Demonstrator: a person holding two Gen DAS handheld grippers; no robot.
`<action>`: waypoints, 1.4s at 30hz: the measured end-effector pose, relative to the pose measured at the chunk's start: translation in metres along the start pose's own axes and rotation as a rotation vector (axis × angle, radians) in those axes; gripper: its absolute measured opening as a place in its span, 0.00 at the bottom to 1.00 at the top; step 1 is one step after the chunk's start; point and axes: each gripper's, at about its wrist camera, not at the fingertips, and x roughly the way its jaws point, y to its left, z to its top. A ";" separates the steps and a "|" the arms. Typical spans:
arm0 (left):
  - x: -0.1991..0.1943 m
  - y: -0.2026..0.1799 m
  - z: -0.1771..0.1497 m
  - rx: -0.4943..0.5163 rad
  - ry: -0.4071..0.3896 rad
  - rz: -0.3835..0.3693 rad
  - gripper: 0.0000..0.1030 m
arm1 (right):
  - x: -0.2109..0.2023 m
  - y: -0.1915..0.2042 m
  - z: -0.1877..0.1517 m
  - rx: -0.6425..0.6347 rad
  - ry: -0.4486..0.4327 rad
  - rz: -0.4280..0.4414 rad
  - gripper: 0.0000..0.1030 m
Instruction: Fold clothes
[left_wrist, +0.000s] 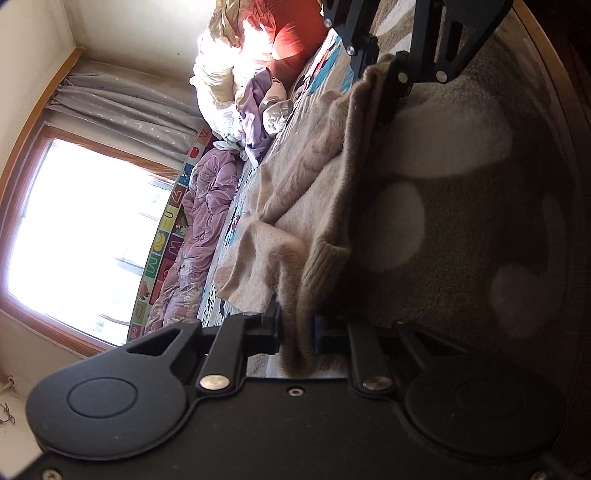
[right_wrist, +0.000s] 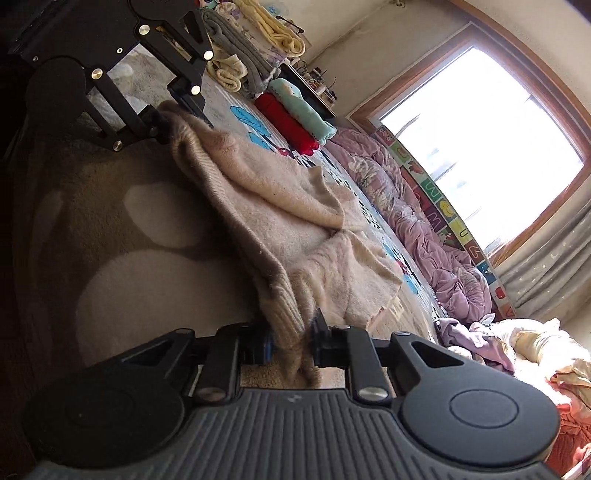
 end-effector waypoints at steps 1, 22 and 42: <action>-0.010 0.001 0.000 0.015 -0.004 -0.015 0.13 | -0.009 0.004 0.001 -0.004 -0.002 0.019 0.20; -0.017 0.156 -0.003 -0.477 -0.154 -0.236 0.18 | -0.089 -0.079 0.038 0.243 -0.210 0.075 0.20; 0.205 0.186 -0.114 -1.733 -0.006 -0.808 0.24 | 0.121 -0.192 -0.101 1.600 -0.207 0.494 0.63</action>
